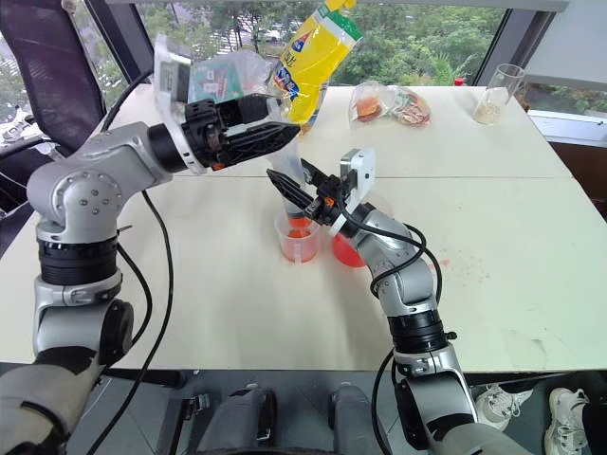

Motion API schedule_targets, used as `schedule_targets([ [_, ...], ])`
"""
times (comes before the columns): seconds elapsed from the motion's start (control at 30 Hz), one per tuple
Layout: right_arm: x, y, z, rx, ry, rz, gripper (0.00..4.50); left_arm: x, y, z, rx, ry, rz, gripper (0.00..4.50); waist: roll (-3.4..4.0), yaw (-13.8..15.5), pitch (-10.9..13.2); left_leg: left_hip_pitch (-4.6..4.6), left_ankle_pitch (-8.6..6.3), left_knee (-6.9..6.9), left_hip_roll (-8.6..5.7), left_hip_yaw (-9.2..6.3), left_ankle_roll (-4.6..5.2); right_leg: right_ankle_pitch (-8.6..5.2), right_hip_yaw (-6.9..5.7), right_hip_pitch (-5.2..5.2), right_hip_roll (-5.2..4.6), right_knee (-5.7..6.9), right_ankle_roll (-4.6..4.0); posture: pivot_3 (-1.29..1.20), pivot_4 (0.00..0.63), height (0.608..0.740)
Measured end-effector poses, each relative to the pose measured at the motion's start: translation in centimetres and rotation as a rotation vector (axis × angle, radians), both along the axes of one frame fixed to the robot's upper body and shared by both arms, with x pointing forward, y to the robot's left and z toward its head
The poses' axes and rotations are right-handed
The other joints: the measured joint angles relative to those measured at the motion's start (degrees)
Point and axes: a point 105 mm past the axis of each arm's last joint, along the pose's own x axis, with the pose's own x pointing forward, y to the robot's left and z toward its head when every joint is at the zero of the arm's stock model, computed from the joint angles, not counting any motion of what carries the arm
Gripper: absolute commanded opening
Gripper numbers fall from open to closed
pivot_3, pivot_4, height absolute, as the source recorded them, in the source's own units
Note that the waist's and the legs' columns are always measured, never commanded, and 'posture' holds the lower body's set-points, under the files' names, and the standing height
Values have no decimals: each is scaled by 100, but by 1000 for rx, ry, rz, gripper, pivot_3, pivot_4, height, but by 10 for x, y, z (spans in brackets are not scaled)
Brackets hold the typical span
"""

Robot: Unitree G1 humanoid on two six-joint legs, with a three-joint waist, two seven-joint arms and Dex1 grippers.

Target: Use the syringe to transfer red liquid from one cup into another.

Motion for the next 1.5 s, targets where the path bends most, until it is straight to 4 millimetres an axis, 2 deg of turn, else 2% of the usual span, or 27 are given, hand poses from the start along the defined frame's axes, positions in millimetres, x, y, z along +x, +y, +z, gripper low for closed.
schedule_targets([
  [0.13,-2,1,0,-4,-5,14,1409,5,5,1,-21,11,28,950,0,5,0,0,0,0,-1,0,0,0,0,0,-1,0,0,0,150,740],
  [0.17,-2,1,0,-4,-6,14,1409,5,5,1,-22,9,28,750,0,5,0,0,0,0,-1,0,0,0,0,0,-1,0,0,0,150,740],
  [0.37,-2,1,-1,-8,-5,13,1409,5,4,-1,-16,4,30,745,0,6,0,0,0,0,-1,0,0,0,0,0,-1,0,0,0,150,740],
  [0.67,-3,3,-6,-40,9,27,1409,2,5,-13,22,-5,32,745,0,7,0,0,0,0,-1,0,0,0,0,1,-2,0,0,0,150,740],
  [1.5,0,3,3,-77,17,39,1409,2,4,-23,26,-15,44,745,0,4,0,0,0,0,0,0,0,0,0,0,-2,0,0,0,150,740],
])
